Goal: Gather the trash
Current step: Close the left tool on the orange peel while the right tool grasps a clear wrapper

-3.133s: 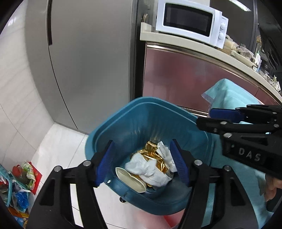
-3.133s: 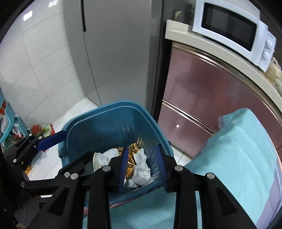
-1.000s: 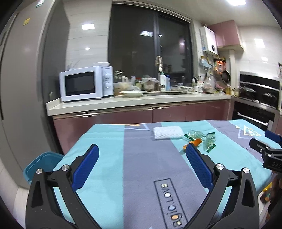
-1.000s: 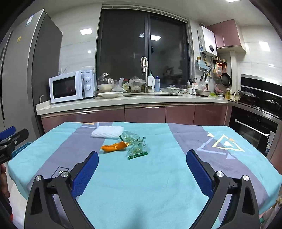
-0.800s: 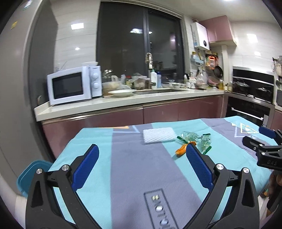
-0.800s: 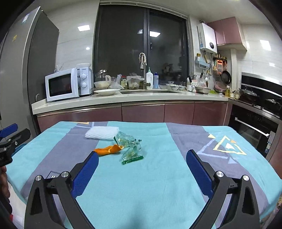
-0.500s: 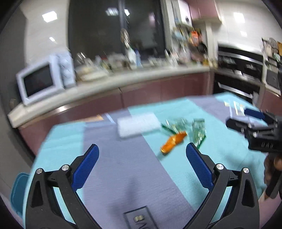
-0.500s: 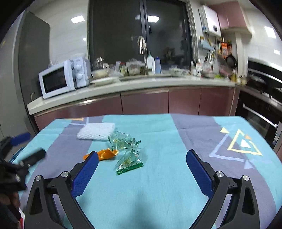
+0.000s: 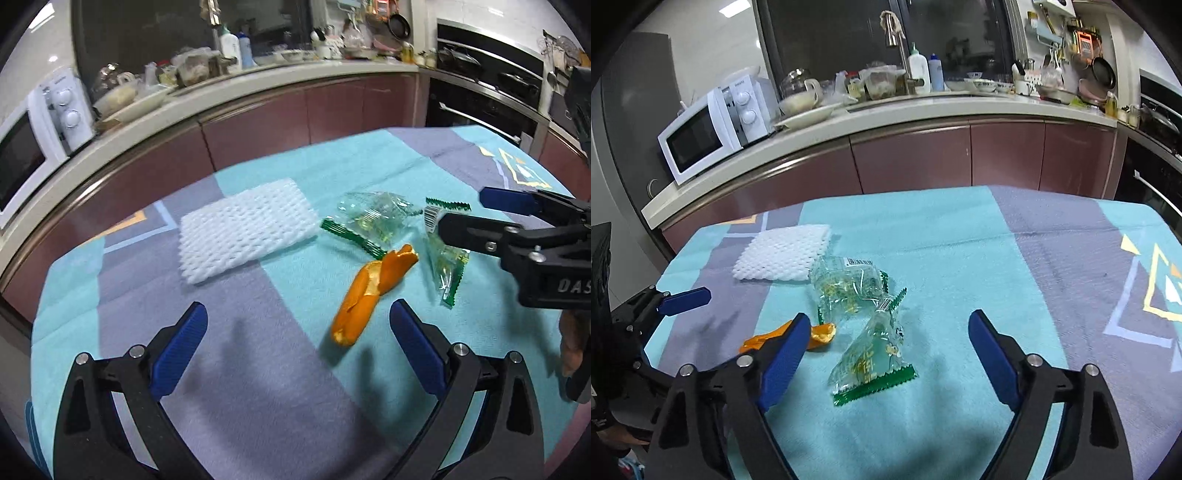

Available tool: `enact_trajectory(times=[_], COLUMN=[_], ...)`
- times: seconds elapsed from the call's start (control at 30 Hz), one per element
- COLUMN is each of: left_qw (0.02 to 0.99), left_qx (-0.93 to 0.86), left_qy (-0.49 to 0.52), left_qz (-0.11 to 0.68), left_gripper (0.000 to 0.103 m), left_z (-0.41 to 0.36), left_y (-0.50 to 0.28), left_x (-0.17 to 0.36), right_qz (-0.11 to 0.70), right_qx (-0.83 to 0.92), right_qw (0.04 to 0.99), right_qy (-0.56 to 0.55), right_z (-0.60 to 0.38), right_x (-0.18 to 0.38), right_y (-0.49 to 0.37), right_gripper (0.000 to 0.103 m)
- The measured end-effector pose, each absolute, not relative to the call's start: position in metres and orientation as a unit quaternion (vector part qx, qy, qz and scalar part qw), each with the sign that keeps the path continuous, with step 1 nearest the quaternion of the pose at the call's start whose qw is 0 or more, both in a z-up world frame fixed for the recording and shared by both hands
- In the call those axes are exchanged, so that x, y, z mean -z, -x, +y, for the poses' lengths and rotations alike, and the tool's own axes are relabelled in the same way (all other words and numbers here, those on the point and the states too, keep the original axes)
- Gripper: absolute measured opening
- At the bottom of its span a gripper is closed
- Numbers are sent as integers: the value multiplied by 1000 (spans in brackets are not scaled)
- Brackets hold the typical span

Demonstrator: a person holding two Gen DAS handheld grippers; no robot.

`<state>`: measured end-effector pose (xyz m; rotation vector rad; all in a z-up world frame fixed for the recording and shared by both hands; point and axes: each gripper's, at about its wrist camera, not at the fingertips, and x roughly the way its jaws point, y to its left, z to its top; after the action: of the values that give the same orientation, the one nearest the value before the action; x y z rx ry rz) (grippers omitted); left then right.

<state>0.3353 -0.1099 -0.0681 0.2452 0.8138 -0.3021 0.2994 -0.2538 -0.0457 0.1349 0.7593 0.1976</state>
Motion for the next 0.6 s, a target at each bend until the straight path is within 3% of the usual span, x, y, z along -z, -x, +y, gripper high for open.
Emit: enact_trajectory(times=[0.13, 0.23, 0.37, 0.4, 0.43, 0.47, 0.6], left_qw=[893, 885, 881, 881, 880, 879, 876], left_qx=[164, 173, 179, 180, 187, 195, 212], left_qy=[-137, -146, -133, -132, -126, -121, -120], left_qz=[395, 408, 416, 417, 418, 419, 417], left_gripper=[95, 81, 74, 67, 55, 51, 24], left_z=[-122, -129, -128, -127, -127, -128, -135], left_y=[-339, -342, -347, -348, -348, -348, -342], left_x=[74, 82, 85, 85, 85, 85, 84], right_qz=[383, 395, 406, 408, 411, 414, 412], right_qx=[-98, -103, -107, -109, -112, -116, -124], right_qw=[916, 910, 905, 904, 902, 900, 899], right_qy=[-67, -69, -69, -71, -72, -71, -76], right_z=[-254, -254, -255, -255, -255, -254, -254], right_x=[52, 57, 62, 63, 64, 66, 66], right_y=[-306, -311, -315, -315, -316, -315, -311], right_gripper=[75, 68, 58, 56, 47, 40, 28])
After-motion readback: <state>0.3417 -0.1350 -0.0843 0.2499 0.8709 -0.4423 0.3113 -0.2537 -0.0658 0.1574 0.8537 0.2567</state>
